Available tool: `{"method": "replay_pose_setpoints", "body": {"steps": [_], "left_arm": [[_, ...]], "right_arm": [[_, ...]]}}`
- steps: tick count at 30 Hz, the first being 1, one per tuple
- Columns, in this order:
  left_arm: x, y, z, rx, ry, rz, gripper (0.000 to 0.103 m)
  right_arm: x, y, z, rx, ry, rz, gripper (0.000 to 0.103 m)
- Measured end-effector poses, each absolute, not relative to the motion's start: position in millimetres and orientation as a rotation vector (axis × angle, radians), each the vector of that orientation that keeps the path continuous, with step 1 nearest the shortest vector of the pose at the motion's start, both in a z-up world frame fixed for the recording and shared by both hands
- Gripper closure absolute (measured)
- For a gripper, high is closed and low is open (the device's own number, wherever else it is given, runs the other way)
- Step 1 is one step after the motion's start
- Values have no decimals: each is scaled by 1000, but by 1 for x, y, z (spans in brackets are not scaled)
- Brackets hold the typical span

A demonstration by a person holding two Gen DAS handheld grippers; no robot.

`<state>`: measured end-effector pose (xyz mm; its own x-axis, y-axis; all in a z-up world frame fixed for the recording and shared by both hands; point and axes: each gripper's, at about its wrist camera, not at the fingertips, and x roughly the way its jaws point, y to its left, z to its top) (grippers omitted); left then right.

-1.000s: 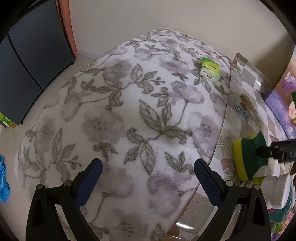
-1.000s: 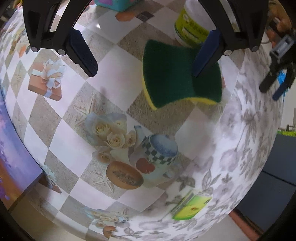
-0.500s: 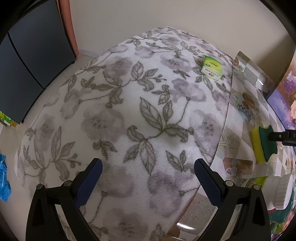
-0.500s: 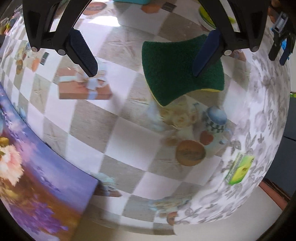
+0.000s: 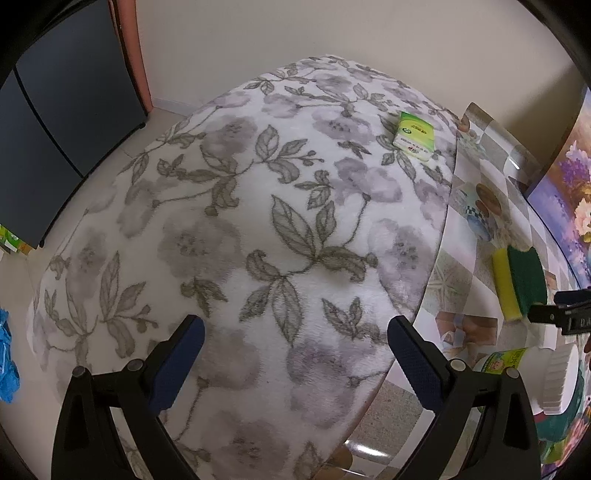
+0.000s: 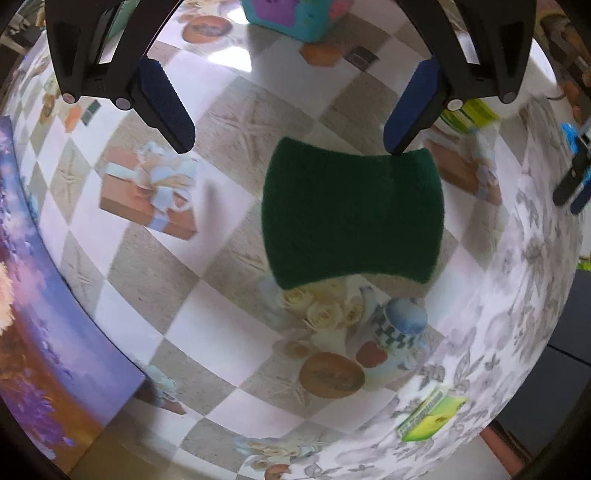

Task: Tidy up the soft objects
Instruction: 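Grasp the green sponge with the right tool while the left tool grasps the green tissue pack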

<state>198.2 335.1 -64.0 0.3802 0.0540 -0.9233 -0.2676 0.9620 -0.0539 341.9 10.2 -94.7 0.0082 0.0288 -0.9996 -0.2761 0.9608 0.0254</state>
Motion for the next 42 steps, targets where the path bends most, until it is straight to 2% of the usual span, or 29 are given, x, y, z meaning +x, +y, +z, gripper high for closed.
{"method": "replay_pose_setpoints", "body": {"steps": [5,12,21,25,30,32,42], "left_arm": [[200,339,-67,-208,1168,222,4],[218,339,-64,-194,1173,220,4],[278,329,-65,-124,1210,165,4],[309,322,-57,-136,1179,112,4],[349,304,-50,-101,1159,63,4],[360,297,-49,-138,1161,25,4],[408,275,-69,-146,1142,41,5]], "right_arm": [[361,30,-93,-143,1509,230,0],[390,76,-91,-215,1457,248,0],[420,133,-91,-276,1406,249,1],[428,127,-98,-277,1391,233,7],[437,124,-97,-268,1377,225,8],[442,123,-98,-276,1370,218,19],[430,68,-90,-213,1329,217,23]]}}
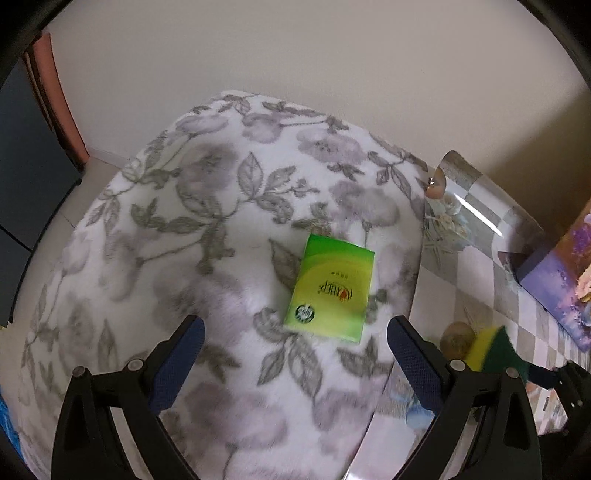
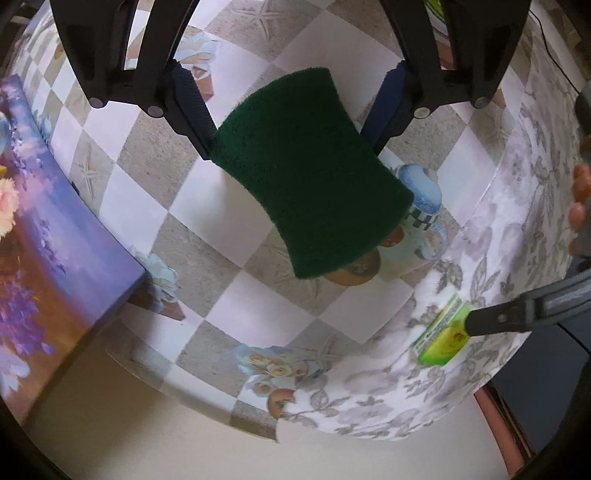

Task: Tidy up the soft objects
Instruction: 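Grasp the green sponge with the right tool while the left tool grasps the green tissue pack, then carry the sponge and tissue pack over the white tray with both tools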

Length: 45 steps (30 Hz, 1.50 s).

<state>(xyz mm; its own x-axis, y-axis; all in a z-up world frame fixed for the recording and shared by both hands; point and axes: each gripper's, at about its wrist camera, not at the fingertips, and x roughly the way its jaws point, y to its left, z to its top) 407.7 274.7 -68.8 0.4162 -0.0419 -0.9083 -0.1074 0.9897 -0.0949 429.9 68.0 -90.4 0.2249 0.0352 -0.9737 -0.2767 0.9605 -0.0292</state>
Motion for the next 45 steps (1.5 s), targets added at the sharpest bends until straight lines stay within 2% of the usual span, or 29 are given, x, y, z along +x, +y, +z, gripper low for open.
{"method": "replay_pose_setpoints", "body": {"steps": [2,4,5,7,8,16,24,33,45], "left_arm": [[412,271,-74,-133,1141,35,9],[416,269,-78,-122,1135,23,23],[417,267,-79,-116,1142,20,26],[419,262,-85,-108,1158,5,49],[418,261,-86,-112,1161,0,52],[392,259,-65,-110,1100,29,52],[341,240,10,-88,1032,29,52],[258,170,82,-83,938,-71,52],[157,64,89,-135,964,-163,52]], "right_arm": [[423,54,-88,-206,1332,211,23],[422,47,-86,-197,1336,204,23],[421,43,-86,-188,1336,203,23],[417,33,-85,-180,1338,200,23],[418,32,-85,-176,1337,199,24],[382,-6,-43,-109,1301,194,24],[327,-37,6,-62,1273,148,24],[232,-89,41,-2,1241,95,24],[112,-164,62,81,1156,-17,24]]}}
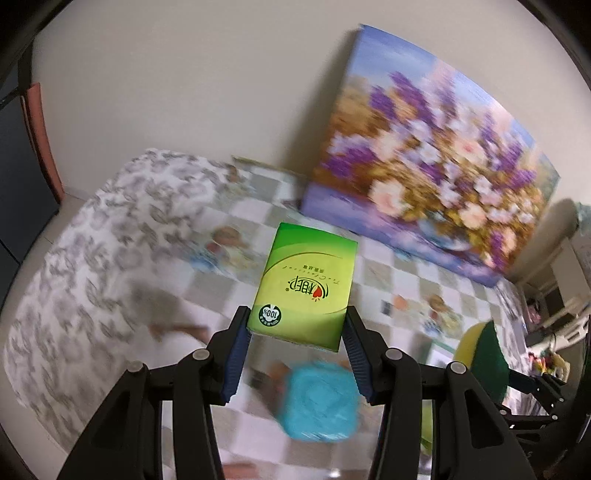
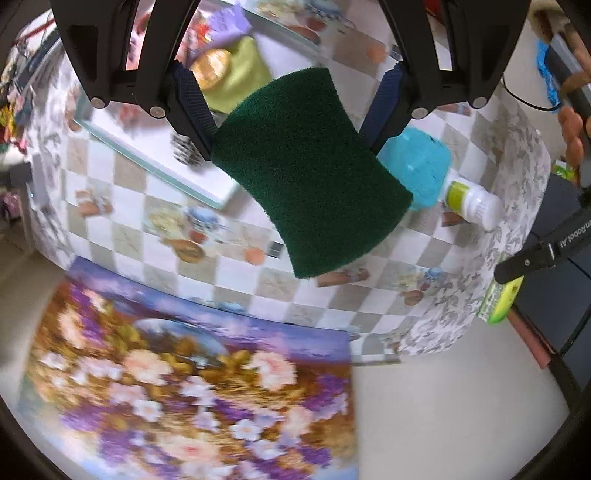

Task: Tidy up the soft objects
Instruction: 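Carry the sponge and tissue pack over the white tray with both tools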

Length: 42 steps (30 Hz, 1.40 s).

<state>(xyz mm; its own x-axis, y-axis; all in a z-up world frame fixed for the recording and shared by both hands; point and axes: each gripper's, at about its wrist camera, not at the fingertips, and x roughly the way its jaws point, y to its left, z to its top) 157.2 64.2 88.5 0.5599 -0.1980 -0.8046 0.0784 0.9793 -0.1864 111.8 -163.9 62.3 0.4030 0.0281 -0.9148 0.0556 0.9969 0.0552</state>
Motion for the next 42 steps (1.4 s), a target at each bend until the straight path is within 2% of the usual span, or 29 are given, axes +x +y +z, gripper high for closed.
{"method": "replay_pose_setpoints", "body": {"steps": [9,17,26,33,42], "left_arm": [[106,-16,63,-141,998,-250,52],[76,-76,28,-91,1055,-312,52],[49,-103,22,-6,1046,-347,52],[35,-125,-7,86,1136,-367,52],[32,-132,-39,67,1262,-356,51]], "right_arm": [[41,-213,49,188,1074,-138,24],[5,-240,27,291,1076,-222,24],[-28,-273,7,345,1111,-303,24],[-46,-306,-13,441,1162,-375,24],[-61,-317,-43,509,1242,-394,24]]}}
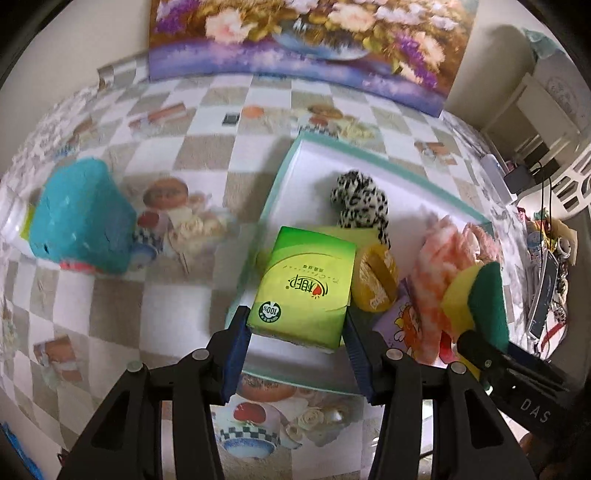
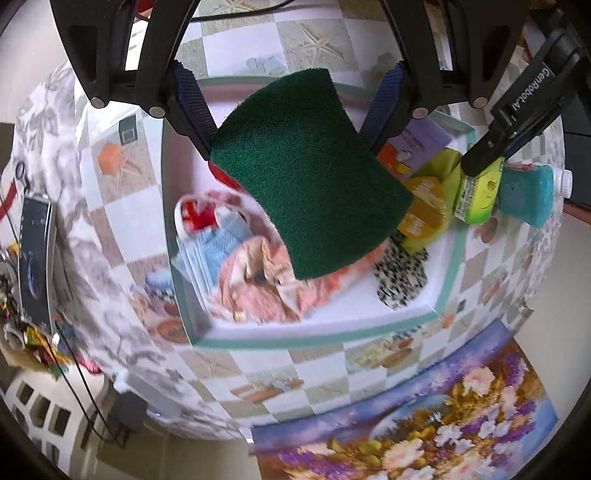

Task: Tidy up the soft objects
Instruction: 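Carry the sponge and tissue pack over the white tray with both tools, then open both tools to drop the sponge and tissue pack into the tray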

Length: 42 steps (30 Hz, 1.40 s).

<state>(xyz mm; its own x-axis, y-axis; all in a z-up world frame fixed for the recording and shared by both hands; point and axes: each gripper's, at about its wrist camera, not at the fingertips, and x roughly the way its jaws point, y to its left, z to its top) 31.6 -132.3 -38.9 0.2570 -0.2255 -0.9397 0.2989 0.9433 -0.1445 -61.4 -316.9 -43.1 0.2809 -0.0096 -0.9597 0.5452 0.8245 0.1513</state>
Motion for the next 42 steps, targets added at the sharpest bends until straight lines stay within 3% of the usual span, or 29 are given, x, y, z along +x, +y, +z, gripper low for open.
{"method": "replay_pose_setpoints", "body": {"steps": [23,27,39,42], "left_arm": [[44,-141,-69,94,1290,-387,51],[42,-142,-63,108,1278,-384,35],[43,-130,-35,55,1217,-380,16],[46,-125,-34,55,1202,-349,12]], "right_arm": [[-44,-317,-73,509,1320,-386,24],[-44,-316,-69,479,1321,-396,23],[-47,-314,-55,476,1275,-384,21],[-46,-312,-54,472,1271,-376,11]]}}
